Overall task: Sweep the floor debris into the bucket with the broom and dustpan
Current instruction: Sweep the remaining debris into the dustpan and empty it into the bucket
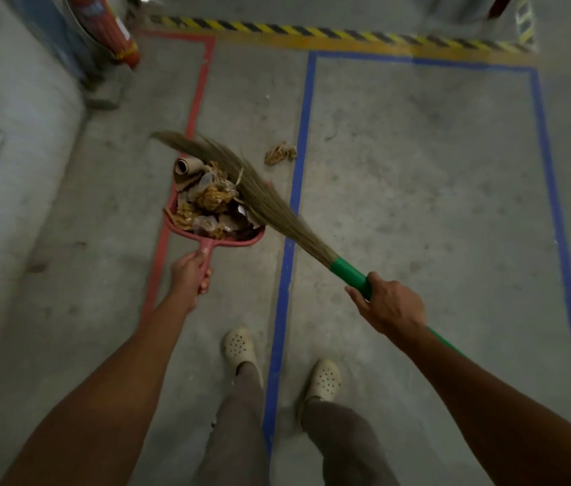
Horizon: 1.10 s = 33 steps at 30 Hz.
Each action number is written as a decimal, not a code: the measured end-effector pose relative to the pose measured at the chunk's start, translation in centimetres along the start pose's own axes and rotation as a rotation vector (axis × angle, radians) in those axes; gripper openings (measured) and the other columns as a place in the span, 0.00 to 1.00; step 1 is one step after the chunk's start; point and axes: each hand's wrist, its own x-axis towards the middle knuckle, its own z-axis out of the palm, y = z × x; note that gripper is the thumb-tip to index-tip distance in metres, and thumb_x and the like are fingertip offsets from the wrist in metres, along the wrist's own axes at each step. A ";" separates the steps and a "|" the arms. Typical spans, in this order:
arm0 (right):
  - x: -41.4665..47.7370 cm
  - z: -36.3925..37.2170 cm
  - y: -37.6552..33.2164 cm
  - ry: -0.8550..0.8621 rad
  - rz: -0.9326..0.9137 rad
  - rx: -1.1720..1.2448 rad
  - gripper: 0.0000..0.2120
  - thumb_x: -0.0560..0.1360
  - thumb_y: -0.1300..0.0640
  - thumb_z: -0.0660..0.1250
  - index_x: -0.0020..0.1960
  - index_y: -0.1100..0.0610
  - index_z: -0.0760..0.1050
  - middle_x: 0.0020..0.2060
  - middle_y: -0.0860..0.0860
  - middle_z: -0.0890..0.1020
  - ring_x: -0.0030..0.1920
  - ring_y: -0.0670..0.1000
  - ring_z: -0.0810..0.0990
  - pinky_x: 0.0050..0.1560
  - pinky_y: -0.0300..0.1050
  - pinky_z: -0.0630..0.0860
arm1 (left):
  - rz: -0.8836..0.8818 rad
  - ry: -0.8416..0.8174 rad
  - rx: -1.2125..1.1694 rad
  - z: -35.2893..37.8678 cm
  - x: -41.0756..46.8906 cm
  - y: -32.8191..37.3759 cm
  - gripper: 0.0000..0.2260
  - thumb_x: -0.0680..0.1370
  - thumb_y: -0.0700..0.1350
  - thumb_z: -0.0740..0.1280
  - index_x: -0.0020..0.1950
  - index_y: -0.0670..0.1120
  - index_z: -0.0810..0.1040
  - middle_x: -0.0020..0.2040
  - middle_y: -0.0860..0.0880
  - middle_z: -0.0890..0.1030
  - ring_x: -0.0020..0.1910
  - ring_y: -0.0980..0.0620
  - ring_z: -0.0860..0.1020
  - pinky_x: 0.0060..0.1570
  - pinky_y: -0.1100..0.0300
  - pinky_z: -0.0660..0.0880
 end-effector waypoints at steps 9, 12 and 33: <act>-16.2 -4.0 -1.4 0.041 0.115 0.071 0.24 0.75 0.28 0.50 0.48 0.47 0.67 0.30 0.46 0.74 0.25 0.45 0.74 0.22 0.38 0.70 | 0.073 -0.105 0.033 -4.7 -13.2 2.0 0.07 0.83 0.42 0.59 0.48 0.42 0.74 0.32 0.44 0.70 0.16 0.55 0.62 0.18 0.68 0.57; -20.6 -4.2 -2.5 0.076 0.177 0.062 0.23 0.76 0.28 0.51 0.48 0.47 0.67 0.29 0.45 0.73 0.25 0.44 0.73 0.21 0.37 0.68 | 0.119 -0.168 0.072 -6.9 -14.9 2.3 0.07 0.83 0.42 0.60 0.48 0.42 0.75 0.31 0.44 0.70 0.17 0.55 0.63 0.18 0.67 0.57; -53.1 0.4 -6.5 0.284 0.863 0.195 0.26 0.75 0.28 0.51 0.49 0.50 0.70 0.31 0.48 0.74 0.28 0.49 0.75 0.30 0.44 0.76 | 0.377 -0.813 0.364 -1.8 -31.1 0.1 0.08 0.83 0.45 0.63 0.46 0.43 0.74 0.31 0.44 0.71 0.17 0.56 0.64 0.17 0.66 0.58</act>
